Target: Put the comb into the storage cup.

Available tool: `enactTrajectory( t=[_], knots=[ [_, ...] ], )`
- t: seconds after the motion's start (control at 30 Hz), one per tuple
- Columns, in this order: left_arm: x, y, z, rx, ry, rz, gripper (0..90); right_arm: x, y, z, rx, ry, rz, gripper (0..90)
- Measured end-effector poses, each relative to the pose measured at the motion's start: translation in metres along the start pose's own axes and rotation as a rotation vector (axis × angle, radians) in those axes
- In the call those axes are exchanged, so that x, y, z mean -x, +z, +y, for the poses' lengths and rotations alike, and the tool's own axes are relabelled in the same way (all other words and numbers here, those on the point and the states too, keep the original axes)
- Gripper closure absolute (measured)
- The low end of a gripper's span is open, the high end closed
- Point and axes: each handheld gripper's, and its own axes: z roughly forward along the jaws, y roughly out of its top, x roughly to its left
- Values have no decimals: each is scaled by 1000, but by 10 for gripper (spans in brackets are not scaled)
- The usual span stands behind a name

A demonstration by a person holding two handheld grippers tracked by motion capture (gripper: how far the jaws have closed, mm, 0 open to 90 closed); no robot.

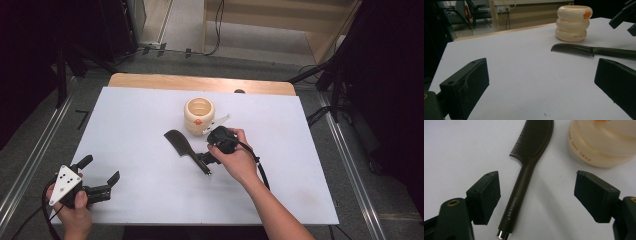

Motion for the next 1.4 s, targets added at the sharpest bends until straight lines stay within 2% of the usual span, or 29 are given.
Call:
enactTrajectory(
  t=[0.2, 0.33, 0.43, 0.47, 0.5, 0.6, 0.67, 0.7, 0.83, 0.9, 0.97, 1.3, 1.37, 1.4],
  knots=[
    [-1, 0, 0, 2, -5, -4, 0, 0, 12, 3, -51, 17, 23, 230],
    [-1, 0, 0, 2, -6, -4, 0, -1, 20, 6, -79, 36, 27, 294],
    [-1, 0, 0, 2, -6, -6, 0, -1, 22, 6, -83, 45, 20, 335],
    [-1, 0, 0, 2, -7, -6, 0, -2, 23, 7, -83, 57, 8, 400],
    [-1, 0, 0, 2, -7, -6, 0, -2, 23, 7, -83, 57, 8, 400],
    [-1, 0, 0, 1, -5, -6, 0, -5, 26, 8, -89, 43, -16, 413],
    [0, 0, 0, -1, -4, -6, 0, -6, 28, 9, -90, 26, -28, 468],
    [0, 0, 0, 0, -6, -6, 0, -7, 29, 9, -89, 29, -18, 491],
    [0, 0, 0, -2, -5, -5, 0, -8, 33, 11, -105, 47, -37, 517],
    [0, 0, 0, -2, -4, -5, 0, -8, 36, 11, -113, 58, -36, 535],
    [0, 0, 0, -2, -4, -6, 0, -9, 40, 12, -133, 90, -16, 557],
    [0, 0, 0, -2, -3, -9, 0, -14, 49, 15, -171, 72, -40, 623],
    [0, 0, 0, -1, -2, -9, 0, -15, 51, 15, -189, 75, -51, 643],
    [0, 0, 0, -2, -3, -9, 0, -16, 52, 16, -191, 72, -70, 684]
  ],
)
